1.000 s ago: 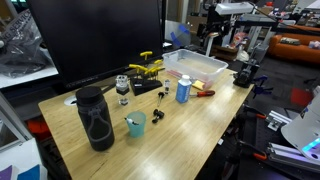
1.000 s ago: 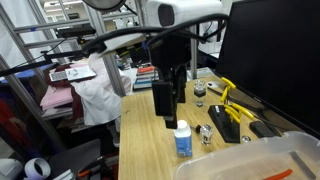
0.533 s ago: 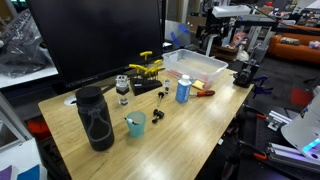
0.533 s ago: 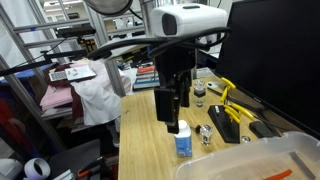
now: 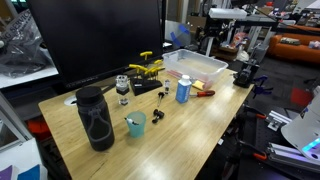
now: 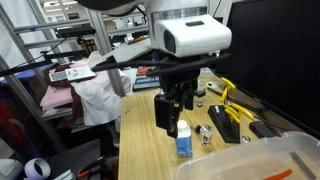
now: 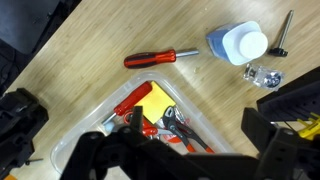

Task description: Remove the red pair of scissors from the clear container on the right side of the table

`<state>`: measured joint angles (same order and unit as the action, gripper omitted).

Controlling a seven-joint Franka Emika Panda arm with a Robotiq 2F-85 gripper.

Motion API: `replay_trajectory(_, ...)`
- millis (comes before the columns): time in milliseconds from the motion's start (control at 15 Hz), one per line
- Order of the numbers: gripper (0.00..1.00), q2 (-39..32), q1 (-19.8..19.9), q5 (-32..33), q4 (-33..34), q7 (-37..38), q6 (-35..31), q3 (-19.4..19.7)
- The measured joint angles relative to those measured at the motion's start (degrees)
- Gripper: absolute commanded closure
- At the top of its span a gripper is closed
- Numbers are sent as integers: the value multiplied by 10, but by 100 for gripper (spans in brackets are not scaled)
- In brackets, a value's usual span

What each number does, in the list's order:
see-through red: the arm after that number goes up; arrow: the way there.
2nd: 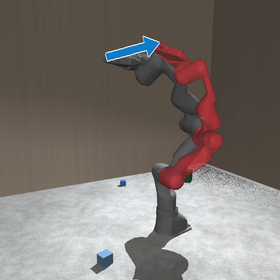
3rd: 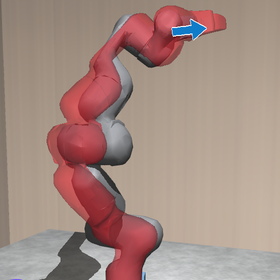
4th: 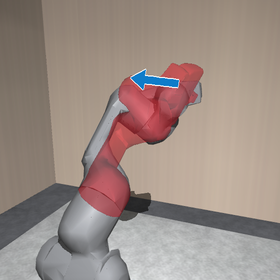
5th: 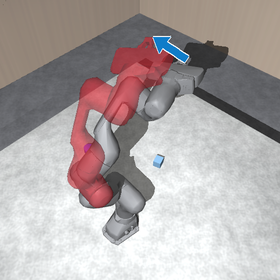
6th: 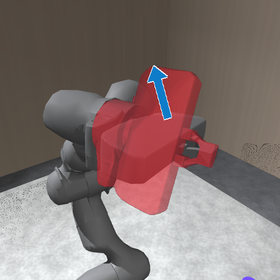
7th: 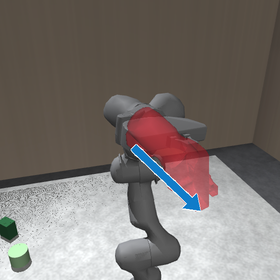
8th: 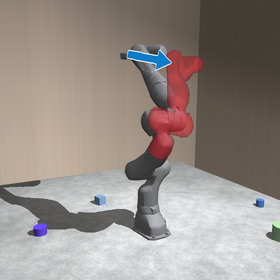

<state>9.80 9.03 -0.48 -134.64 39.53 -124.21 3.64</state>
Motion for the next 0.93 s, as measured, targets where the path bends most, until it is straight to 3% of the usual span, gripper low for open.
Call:
replay_trajectory(200, 0, -32, 5, -35, 1, 45, -27, 19)
replay_trajectory(533, 0, -77, 4, -18, 1, 146, -92, 23)
replay_trajectory(933, 0, -79, 4, -16, 3, 155, -96, 23)
